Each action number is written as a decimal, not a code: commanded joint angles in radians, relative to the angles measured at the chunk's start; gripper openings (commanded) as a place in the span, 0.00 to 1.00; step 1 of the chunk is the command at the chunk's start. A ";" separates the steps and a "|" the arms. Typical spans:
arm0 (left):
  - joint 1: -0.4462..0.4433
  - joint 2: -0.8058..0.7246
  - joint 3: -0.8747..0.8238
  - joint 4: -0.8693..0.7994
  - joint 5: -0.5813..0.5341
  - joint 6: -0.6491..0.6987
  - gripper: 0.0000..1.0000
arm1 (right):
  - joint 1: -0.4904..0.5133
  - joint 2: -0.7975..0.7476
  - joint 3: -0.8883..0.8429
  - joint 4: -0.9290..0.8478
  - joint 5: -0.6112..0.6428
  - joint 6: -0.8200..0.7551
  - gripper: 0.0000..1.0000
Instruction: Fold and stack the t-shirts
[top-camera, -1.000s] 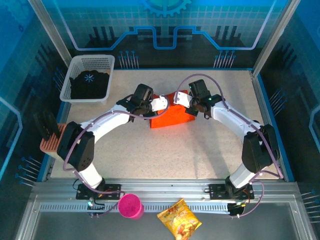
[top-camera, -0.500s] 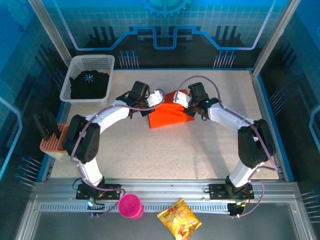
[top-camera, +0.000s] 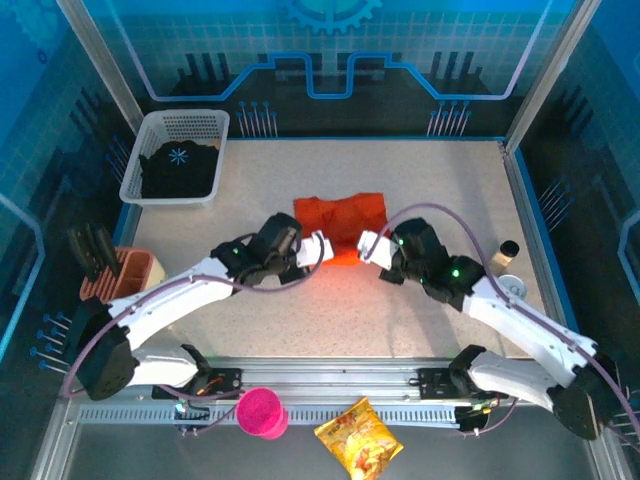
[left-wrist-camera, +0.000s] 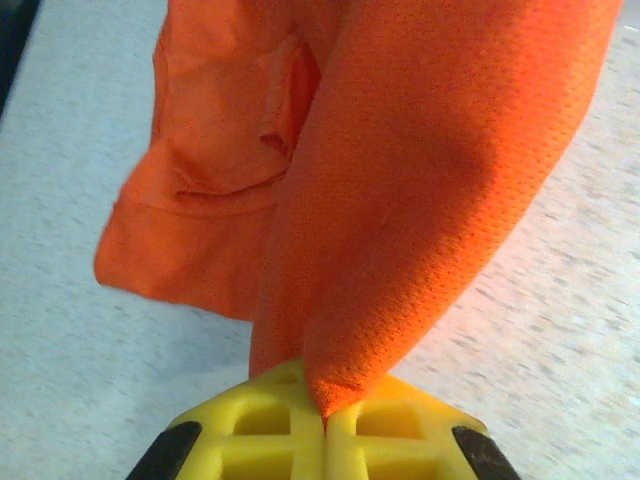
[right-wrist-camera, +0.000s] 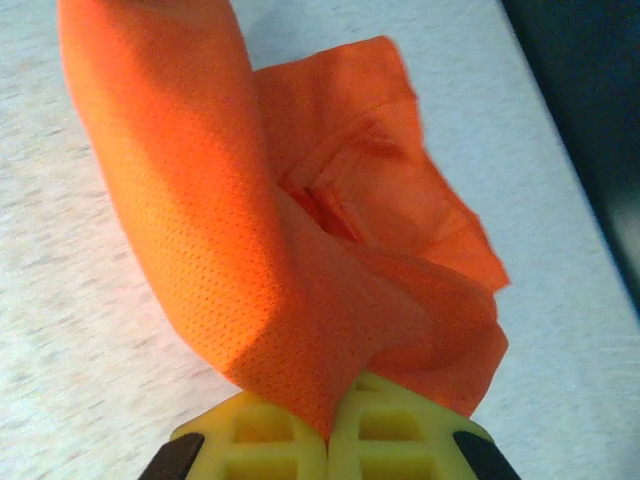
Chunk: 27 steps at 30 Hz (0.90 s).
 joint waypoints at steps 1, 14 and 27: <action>-0.067 -0.090 -0.045 -0.057 -0.093 -0.108 0.00 | 0.088 -0.119 -0.049 -0.109 0.069 0.122 0.00; -0.141 -0.107 0.050 -0.118 -0.230 -0.064 0.00 | 0.125 -0.113 0.041 -0.198 0.151 0.128 0.00; 0.101 0.260 0.259 -0.047 -0.057 0.038 0.00 | -0.225 0.255 0.186 -0.044 -0.168 0.034 0.00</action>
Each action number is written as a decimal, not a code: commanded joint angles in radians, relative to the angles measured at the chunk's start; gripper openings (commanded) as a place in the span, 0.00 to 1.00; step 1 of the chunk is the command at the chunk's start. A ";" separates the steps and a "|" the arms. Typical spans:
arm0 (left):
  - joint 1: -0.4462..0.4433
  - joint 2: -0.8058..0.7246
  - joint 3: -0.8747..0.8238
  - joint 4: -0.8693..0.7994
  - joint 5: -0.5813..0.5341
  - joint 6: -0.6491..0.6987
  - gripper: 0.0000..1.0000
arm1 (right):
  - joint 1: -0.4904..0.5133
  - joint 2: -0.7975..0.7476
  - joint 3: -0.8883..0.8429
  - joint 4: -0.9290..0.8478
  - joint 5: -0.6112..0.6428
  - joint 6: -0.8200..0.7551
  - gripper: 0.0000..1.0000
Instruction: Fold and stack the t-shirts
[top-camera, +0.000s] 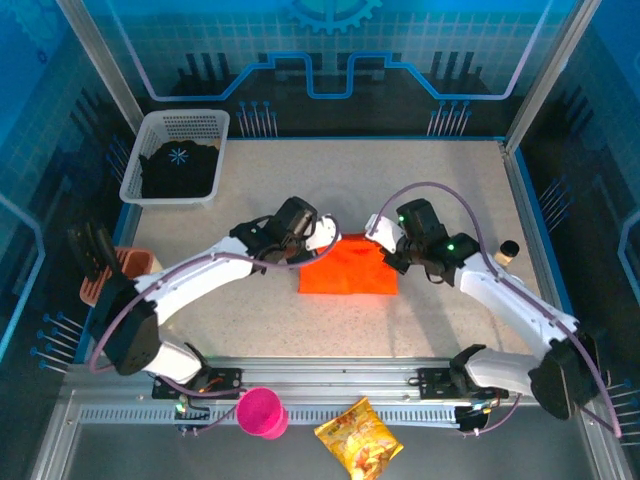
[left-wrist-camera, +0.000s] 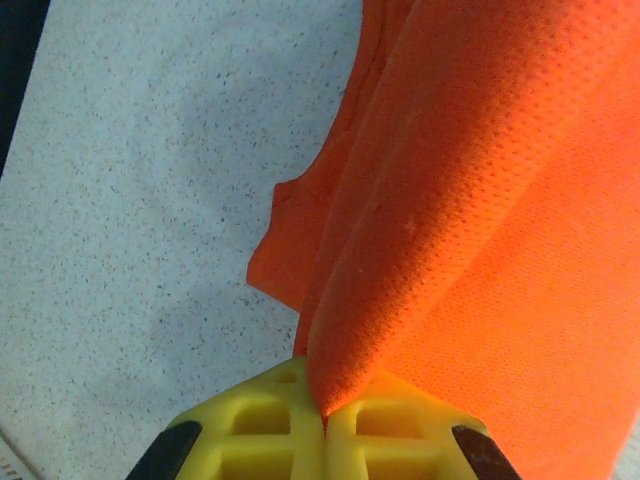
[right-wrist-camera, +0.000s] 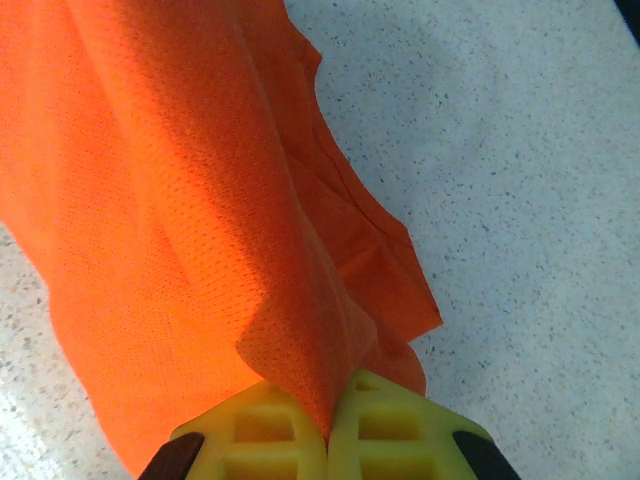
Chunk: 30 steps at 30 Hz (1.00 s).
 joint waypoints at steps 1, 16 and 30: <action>0.054 0.064 0.071 0.004 0.028 0.040 0.00 | -0.053 0.076 0.053 0.051 -0.085 -0.027 0.00; 0.137 0.360 0.232 0.092 0.126 0.106 0.00 | -0.122 0.387 0.165 0.081 -0.041 -0.026 0.00; 0.152 0.503 0.348 0.075 0.174 0.144 0.00 | -0.123 0.435 0.159 0.073 0.017 -0.005 0.00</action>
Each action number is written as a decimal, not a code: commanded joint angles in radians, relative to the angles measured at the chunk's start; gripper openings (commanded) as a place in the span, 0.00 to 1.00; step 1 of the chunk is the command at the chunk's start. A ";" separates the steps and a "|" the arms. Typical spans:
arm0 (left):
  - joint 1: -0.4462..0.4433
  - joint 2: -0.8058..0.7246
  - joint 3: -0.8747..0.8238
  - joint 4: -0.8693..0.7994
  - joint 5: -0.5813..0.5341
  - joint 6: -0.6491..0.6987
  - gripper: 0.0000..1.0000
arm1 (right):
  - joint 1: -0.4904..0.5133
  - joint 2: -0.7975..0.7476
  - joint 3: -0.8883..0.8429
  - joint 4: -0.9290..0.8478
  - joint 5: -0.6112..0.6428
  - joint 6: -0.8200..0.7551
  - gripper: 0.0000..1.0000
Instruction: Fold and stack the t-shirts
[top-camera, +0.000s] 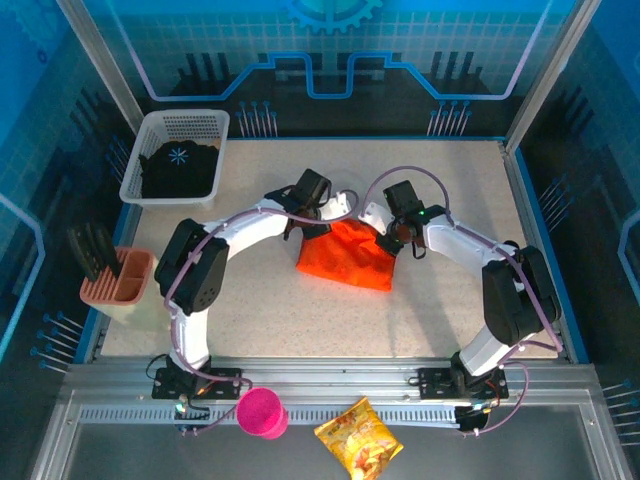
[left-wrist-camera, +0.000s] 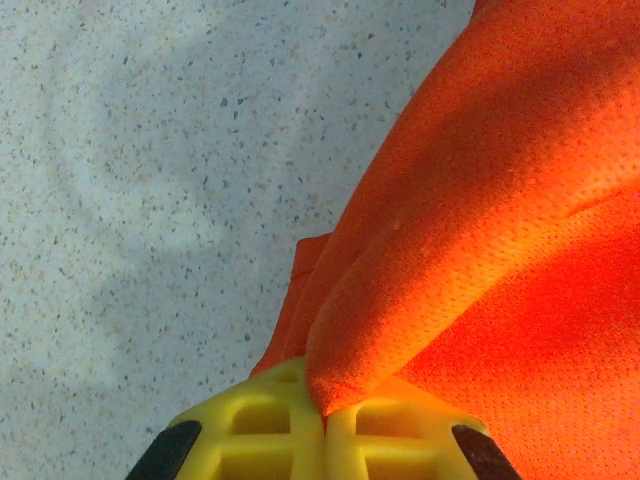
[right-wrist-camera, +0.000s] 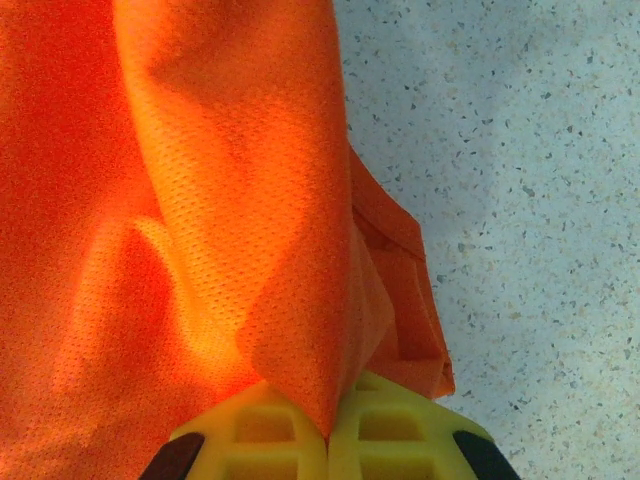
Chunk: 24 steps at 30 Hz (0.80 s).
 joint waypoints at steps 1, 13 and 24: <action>0.015 0.049 0.043 -0.017 0.041 0.018 0.00 | -0.017 0.035 0.021 0.003 0.015 0.014 0.00; 0.039 0.134 0.070 0.028 0.069 -0.012 0.25 | -0.019 0.151 0.059 0.009 0.108 0.121 0.08; 0.046 0.046 -0.011 0.200 -0.060 -0.030 0.82 | -0.025 0.118 0.087 0.073 0.208 0.173 0.58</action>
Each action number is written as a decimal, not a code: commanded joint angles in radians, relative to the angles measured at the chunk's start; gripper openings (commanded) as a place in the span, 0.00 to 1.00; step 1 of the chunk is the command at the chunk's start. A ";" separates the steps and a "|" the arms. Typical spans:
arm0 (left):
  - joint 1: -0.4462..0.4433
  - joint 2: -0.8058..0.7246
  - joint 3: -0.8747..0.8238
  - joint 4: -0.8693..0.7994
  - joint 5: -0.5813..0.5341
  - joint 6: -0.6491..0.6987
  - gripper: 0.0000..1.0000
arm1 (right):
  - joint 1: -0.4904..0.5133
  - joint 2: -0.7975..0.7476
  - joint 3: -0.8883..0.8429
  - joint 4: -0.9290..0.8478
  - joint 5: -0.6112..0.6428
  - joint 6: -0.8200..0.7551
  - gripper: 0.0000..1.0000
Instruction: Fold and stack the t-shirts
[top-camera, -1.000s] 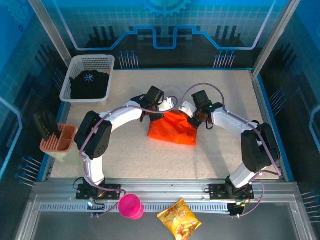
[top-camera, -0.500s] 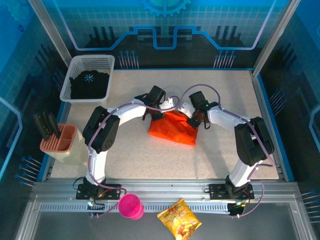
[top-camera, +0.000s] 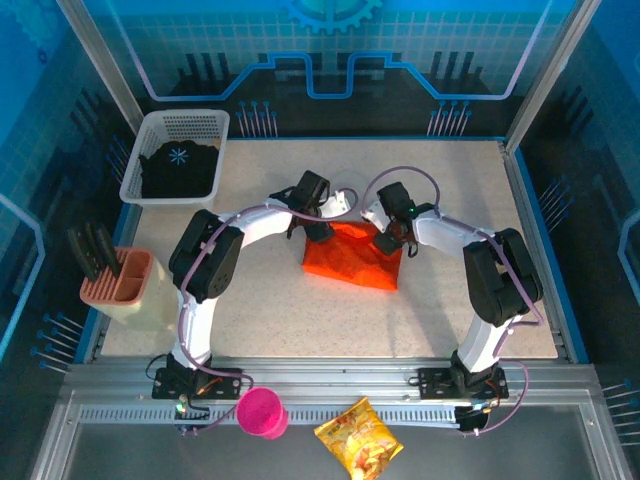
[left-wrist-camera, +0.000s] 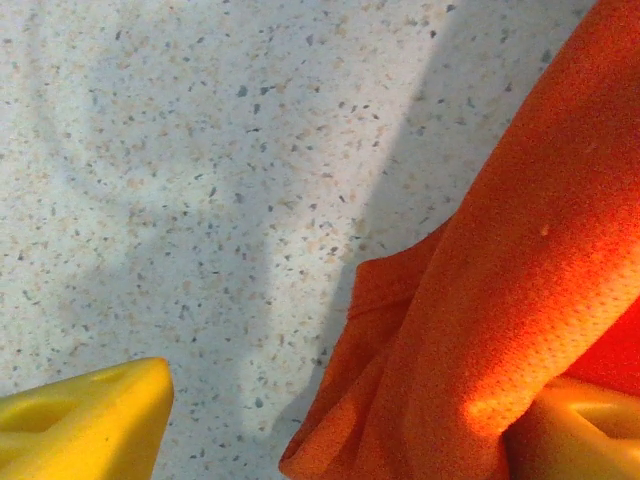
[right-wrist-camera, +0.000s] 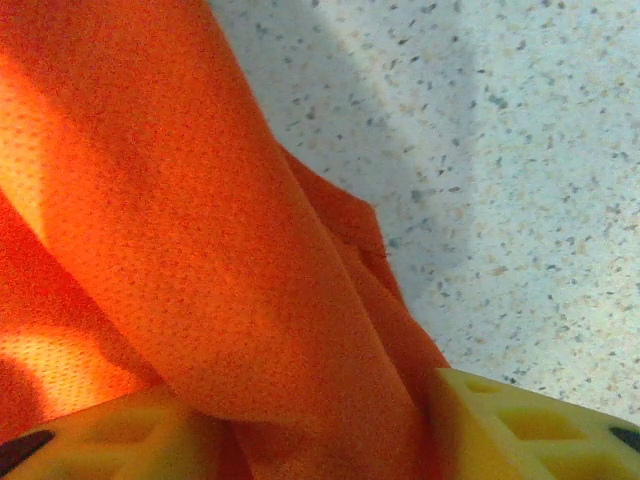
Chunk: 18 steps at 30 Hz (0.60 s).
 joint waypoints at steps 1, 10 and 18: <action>0.009 -0.078 -0.028 0.081 -0.091 -0.030 0.82 | -0.019 -0.034 0.047 0.045 0.049 0.038 0.58; 0.061 -0.286 -0.148 0.193 -0.196 -0.220 0.99 | -0.051 -0.184 0.009 0.098 0.058 0.204 0.59; 0.061 -0.372 -0.152 0.111 -0.143 -0.436 0.99 | -0.081 -0.290 -0.094 0.152 -0.175 0.425 0.31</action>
